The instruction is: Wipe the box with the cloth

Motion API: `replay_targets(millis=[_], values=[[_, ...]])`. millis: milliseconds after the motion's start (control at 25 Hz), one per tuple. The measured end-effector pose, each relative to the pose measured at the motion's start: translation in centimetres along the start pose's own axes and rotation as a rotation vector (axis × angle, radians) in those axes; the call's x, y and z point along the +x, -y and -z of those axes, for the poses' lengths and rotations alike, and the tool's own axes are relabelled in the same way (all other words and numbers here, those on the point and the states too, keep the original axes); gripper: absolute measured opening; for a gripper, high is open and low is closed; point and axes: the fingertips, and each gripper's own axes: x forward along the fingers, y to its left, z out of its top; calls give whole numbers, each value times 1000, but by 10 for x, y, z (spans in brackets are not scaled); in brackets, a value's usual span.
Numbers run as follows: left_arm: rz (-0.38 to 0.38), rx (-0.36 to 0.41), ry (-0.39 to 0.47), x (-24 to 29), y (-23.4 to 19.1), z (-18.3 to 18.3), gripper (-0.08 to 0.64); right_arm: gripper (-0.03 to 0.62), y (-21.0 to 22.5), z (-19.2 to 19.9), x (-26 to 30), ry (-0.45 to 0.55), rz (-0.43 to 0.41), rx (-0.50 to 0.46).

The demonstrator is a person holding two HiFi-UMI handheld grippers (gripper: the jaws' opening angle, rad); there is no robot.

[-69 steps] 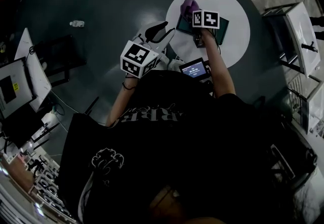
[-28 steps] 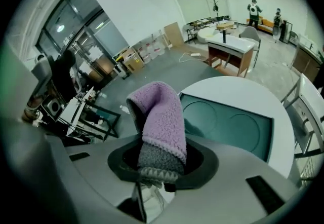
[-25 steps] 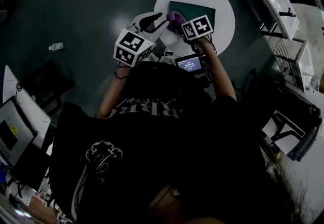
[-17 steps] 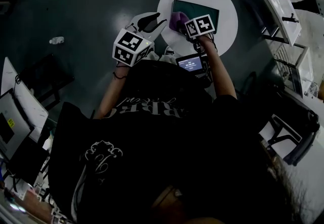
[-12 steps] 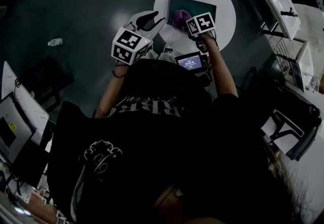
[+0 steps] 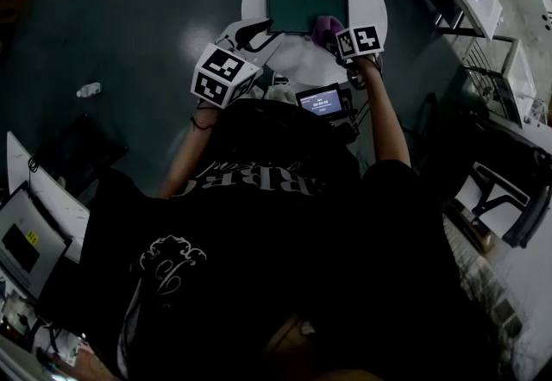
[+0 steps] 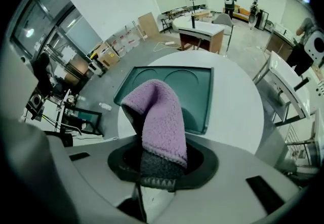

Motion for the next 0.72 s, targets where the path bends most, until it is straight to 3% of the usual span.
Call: replay_targets(millis=[320,480,600,720], values=[[45,23,-10,15,16,-4,130,115,47,21,-23,28,95,99],[40,24,-11,19,18,-3,130,116,53,24,-27,37,91,99],[24,15,-9,17,13,-1,130,116,41,19,-28,42,58,19],[-3,-7,0,15,6,1,130,115,13,9,-31,53,-37,-120]])
